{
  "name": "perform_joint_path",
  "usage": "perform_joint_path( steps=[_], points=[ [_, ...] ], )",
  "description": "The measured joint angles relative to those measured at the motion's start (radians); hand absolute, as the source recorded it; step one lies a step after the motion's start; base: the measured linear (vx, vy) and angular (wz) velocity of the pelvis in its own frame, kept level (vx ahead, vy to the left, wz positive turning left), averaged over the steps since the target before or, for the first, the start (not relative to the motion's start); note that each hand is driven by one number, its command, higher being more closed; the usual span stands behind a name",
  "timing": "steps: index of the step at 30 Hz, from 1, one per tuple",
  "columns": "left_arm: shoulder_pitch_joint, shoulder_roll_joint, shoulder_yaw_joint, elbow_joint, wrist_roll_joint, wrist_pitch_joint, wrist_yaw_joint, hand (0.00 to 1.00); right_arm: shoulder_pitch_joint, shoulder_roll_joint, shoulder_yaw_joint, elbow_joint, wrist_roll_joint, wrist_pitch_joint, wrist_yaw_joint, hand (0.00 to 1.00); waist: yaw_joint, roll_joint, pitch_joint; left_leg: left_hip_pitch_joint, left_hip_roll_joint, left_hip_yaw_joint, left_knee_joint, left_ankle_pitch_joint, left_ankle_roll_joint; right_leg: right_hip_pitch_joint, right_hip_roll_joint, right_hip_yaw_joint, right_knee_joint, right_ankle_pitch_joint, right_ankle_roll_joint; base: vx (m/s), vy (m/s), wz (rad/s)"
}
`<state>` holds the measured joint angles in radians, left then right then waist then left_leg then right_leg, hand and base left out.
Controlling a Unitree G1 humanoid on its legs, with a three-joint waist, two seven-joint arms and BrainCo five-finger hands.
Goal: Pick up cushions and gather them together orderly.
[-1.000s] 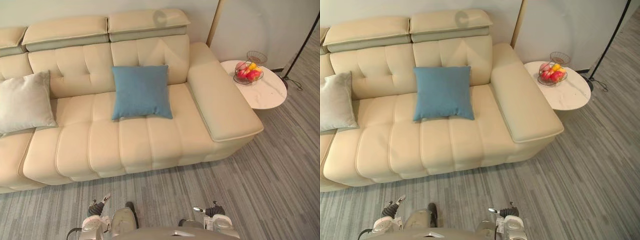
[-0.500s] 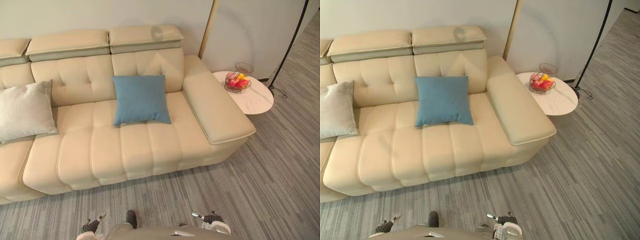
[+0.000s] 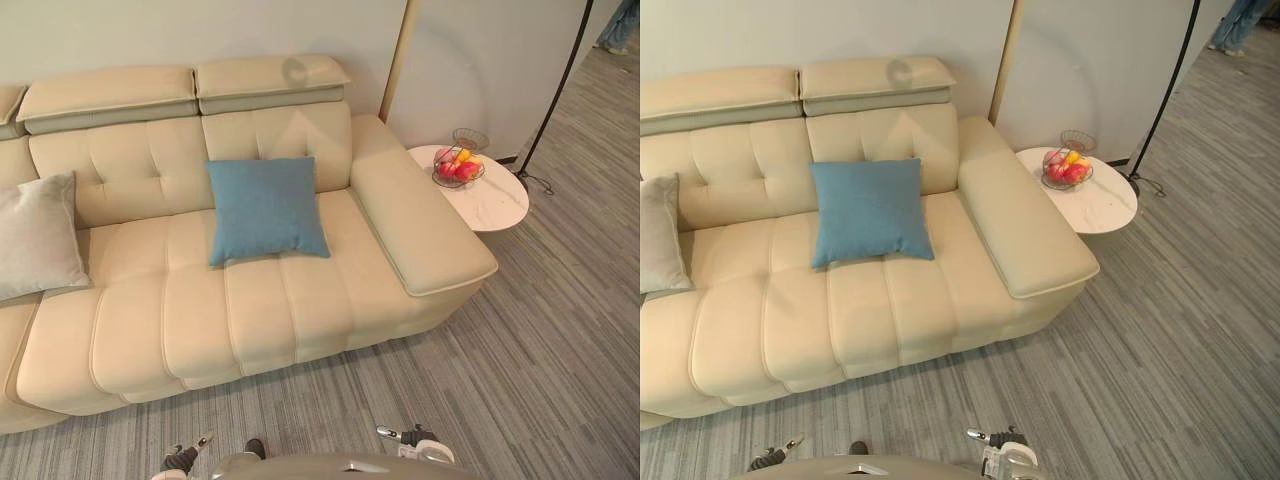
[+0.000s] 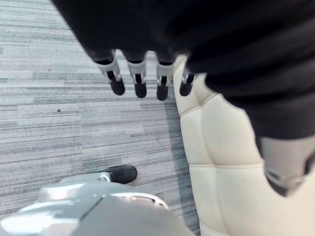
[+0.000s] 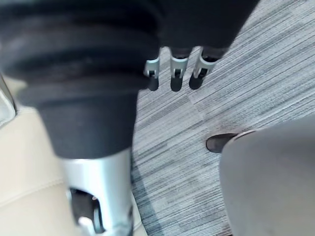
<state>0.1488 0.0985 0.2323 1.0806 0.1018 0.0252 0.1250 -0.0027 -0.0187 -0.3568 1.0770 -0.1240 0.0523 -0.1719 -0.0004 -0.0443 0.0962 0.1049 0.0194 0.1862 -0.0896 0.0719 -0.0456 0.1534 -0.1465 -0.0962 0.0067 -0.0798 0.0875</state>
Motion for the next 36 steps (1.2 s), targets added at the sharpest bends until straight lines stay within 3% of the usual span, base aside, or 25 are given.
perform_joint_path(
  steps=[21,27,30,36],
  points=[
    [-0.02,0.003,-0.021,0.0,-0.039,-0.001,-0.003,0.0,-0.008,-0.002,-0.008,0.001,0.042,0.002,0.012,0.0,0.004,0.001,0.001,-0.055,-0.007,-0.034,0.001,-0.004,-0.001,-0.018,-0.007,-0.057,-0.026,-0.003,0.014,0.02,-0.009,0.06],
    [-0.051,0.004,-0.04,0.0,-0.062,-0.003,-0.007,0.0,-0.029,-0.009,-0.009,0.001,0.06,0.016,0.016,0.0,-0.004,0.017,0.015,-0.051,0.0,0.008,0.007,-0.005,-0.002,-0.022,-0.003,-0.055,-0.051,0.023,0.022,0.0,-0.022,-0.15],
    [-0.059,0.005,-0.04,0.0,-0.062,-0.004,-0.007,0.0,-0.027,-0.009,-0.009,0.001,0.06,0.018,0.016,0.0,-0.022,0.02,0.019,-0.048,0.007,0.03,0.007,-0.005,-0.002,-0.026,-0.002,-0.046,-0.057,0.037,0.022,-0.07,-0.018,-0.2],
    [-0.059,0.002,-0.04,-0.001,-0.061,-0.004,-0.007,0.0,-0.014,-0.011,-0.01,-0.001,0.089,0.017,0.015,0.0,-0.025,0.027,0.029,-0.021,0.025,0.111,0.006,-0.009,-0.008,-0.048,0.01,0.032,-0.052,0.063,0.015,-0.1,-0.013,-0.38]
  ],
)
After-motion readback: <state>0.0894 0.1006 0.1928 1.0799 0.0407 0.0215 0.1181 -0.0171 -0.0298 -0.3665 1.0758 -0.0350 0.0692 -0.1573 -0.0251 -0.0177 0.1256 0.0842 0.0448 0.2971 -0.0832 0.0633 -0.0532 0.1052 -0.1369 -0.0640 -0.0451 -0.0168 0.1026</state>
